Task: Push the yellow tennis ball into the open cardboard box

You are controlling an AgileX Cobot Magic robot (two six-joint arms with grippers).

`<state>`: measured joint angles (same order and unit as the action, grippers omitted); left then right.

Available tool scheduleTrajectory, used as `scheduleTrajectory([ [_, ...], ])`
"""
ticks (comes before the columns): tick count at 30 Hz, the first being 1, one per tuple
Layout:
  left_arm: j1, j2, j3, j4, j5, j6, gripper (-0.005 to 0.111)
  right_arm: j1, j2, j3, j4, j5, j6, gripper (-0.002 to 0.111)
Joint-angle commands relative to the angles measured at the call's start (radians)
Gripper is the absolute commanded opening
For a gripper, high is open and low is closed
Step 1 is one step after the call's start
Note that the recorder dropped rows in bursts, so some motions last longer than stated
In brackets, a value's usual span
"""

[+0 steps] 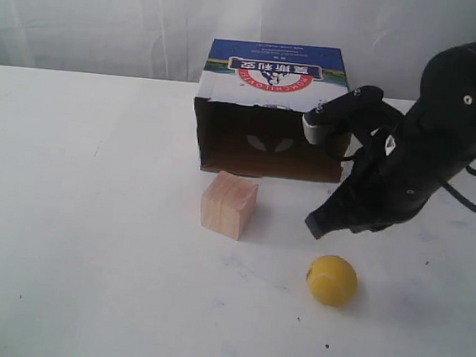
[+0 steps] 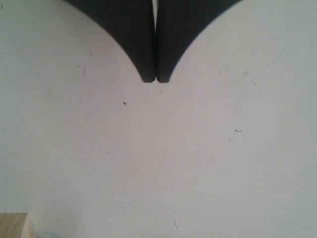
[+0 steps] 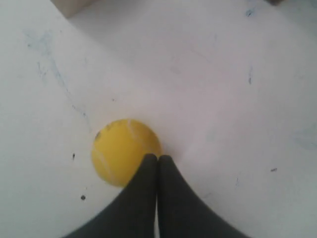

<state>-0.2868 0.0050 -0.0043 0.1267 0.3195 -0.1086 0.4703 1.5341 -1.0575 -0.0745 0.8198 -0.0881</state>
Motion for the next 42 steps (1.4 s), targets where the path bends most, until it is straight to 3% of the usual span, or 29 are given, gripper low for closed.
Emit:
scheduleTrajectory([
  [1, -0.005, -0.005, 0.004, 0.002, 0.016, 0.002, 0.000, 0.008, 0.004, 0.067, -0.007, -0.011, 0.006, 0.000],
  [12, -0.005, -0.005, 0.004, 0.002, 0.016, 0.002, 0.000, -0.084, 0.215, 0.096, -0.065, -0.296, 0.006, 0.000],
  [31, -0.005, -0.005, 0.004, 0.002, 0.016, 0.002, 0.000, -0.093, 0.273, -0.012, -0.065, -0.273, 0.014, 0.000],
  [42, -0.005, -0.005, 0.004, 0.002, 0.016, 0.002, 0.000, -0.067, 0.150, -0.108, -0.065, -0.075, 0.014, 0.000],
])
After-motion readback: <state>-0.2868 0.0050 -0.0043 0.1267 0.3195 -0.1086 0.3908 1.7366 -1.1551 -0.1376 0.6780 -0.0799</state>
